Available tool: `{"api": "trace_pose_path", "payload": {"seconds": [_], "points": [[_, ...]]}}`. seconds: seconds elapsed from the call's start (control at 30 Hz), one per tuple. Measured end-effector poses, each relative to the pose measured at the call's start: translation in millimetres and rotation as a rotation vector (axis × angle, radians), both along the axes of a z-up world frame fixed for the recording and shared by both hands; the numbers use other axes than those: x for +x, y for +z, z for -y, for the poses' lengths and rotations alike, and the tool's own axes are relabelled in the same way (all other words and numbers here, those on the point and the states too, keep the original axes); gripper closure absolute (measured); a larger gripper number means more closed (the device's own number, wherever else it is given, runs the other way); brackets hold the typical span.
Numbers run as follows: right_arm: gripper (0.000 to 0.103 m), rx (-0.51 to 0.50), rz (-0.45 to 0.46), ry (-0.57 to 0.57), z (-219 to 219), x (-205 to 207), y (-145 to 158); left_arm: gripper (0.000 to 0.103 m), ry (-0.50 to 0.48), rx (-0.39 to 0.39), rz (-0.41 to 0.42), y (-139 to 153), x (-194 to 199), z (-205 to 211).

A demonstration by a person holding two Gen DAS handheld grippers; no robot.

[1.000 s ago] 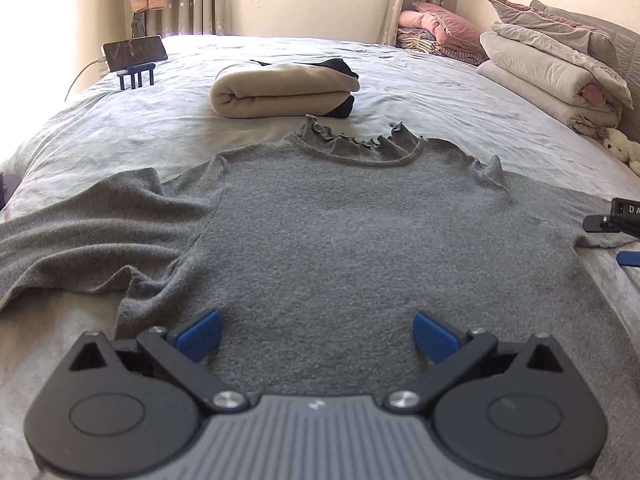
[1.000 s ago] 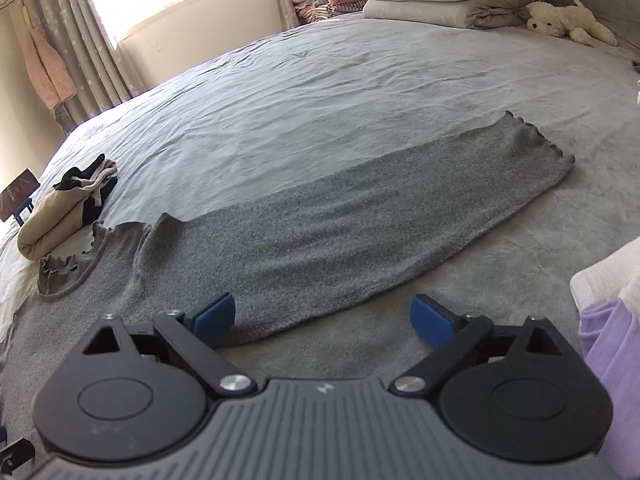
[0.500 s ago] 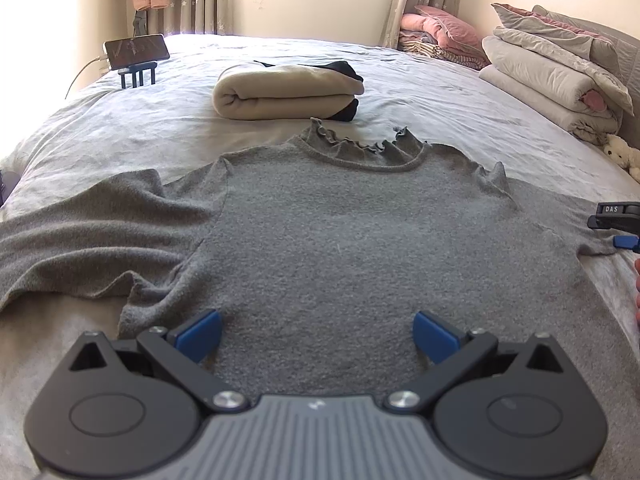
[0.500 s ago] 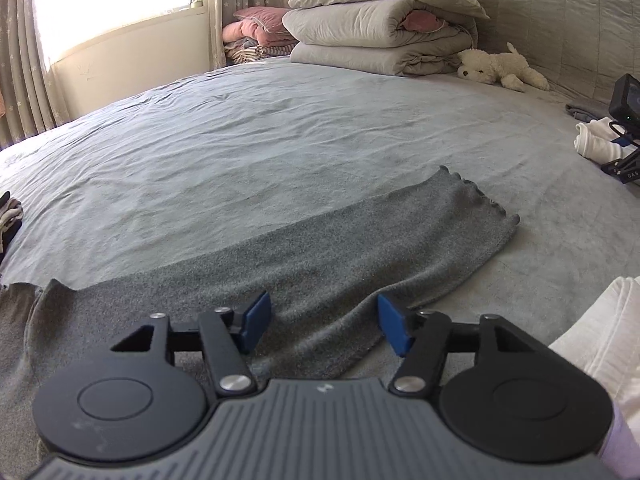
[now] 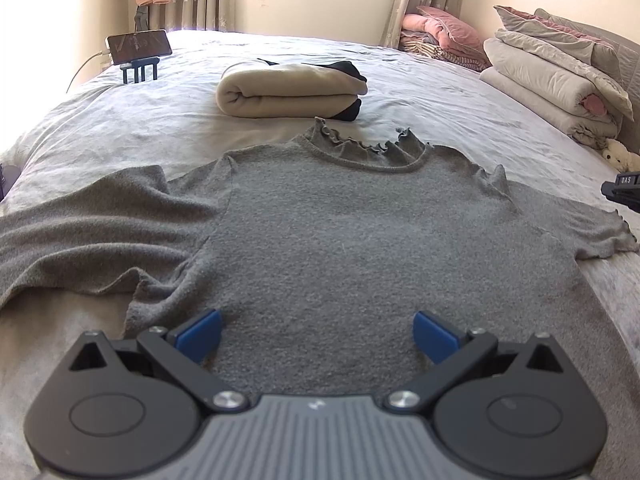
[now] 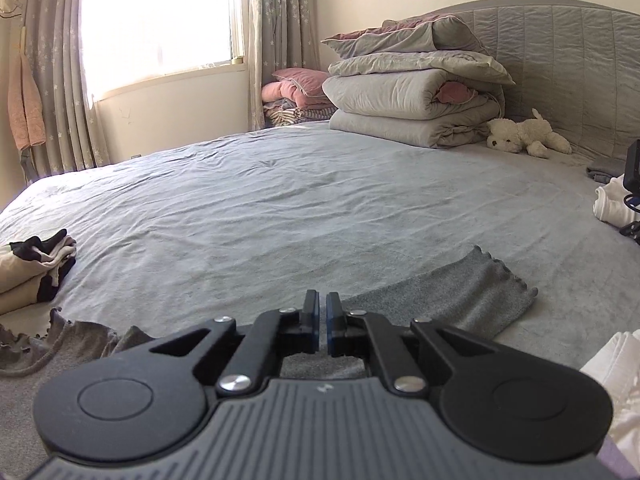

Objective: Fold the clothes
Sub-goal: 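Grasp the cuff of the outstretched grey sleeve with the right gripper, then lift and fold the held sleeve across the body toward the collar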

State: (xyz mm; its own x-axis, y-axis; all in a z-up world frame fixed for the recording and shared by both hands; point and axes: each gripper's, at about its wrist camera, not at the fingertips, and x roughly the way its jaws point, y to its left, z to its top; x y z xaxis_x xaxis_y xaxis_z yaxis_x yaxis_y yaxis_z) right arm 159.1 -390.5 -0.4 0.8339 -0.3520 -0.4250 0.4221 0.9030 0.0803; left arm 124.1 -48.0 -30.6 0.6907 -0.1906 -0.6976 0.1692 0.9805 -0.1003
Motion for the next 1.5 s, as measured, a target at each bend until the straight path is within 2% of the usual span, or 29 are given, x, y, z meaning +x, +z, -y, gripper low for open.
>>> {"api": "trace_pose_path", "payload": {"seconds": [0.1,0.17,0.2,0.27,0.3,0.33,0.47,0.6,0.7,0.77,0.8,0.87,0.9,0.93,1.2,1.37,1.5], "points": [[0.100,0.014,0.015,0.034,-8,0,11,0.001,-0.003,0.005,0.000,0,0,0],[0.099,0.029,-0.012,0.026,-7,1,11,0.001,-0.005,0.006,-0.001,0,-1,0],[0.088,0.036,-0.033,0.017,-6,2,9,0.001,-0.005,0.005,-0.002,0,-1,0],[0.073,0.049,-0.076,-0.001,-3,3,6,0.001,-0.003,0.002,-0.003,0,-1,-1],[0.049,0.055,-0.097,-0.010,-2,4,4,0.001,-0.002,0.002,-0.004,0,-1,-1],[0.034,0.062,-0.119,-0.019,0,4,2,0.001,-0.001,0.002,-0.004,0,-1,-1],[0.032,0.088,-0.212,-0.069,6,8,-8,0.001,-0.004,0.012,-0.003,0,-1,1],[0.032,0.082,-0.318,-0.170,20,18,-33,0.001,-0.006,0.022,0.001,-1,-2,2],[0.031,0.058,-0.298,-0.181,27,19,-46,0.001,-0.009,0.030,0.004,-2,-2,2],[0.031,0.031,-0.269,-0.171,29,20,-50,0.001,-0.009,0.032,0.005,-2,-2,3],[0.039,0.031,-0.256,-0.156,30,21,-50,0.001,-0.008,0.032,0.005,-2,-2,3],[0.059,0.030,-0.233,-0.132,30,21,-49,0.001,-0.008,0.031,0.005,-2,-2,3],[0.078,0.030,-0.221,-0.123,29,22,-48,0.001,-0.008,0.030,0.005,-2,-2,2],[0.093,0.032,-0.209,-0.120,28,21,-47,0.001,-0.008,0.029,0.004,-2,-2,2],[0.095,0.005,-0.109,-0.065,6,13,-24,0.001,-0.004,0.016,-0.006,0,-1,1],[0.095,-0.064,-0.033,0.040,-28,8,7,0.001,0.002,0.003,-0.015,2,-1,-2],[0.095,-0.100,-0.014,0.156,-61,6,21,0.001,0.006,-0.003,-0.021,3,-1,-4]]}}
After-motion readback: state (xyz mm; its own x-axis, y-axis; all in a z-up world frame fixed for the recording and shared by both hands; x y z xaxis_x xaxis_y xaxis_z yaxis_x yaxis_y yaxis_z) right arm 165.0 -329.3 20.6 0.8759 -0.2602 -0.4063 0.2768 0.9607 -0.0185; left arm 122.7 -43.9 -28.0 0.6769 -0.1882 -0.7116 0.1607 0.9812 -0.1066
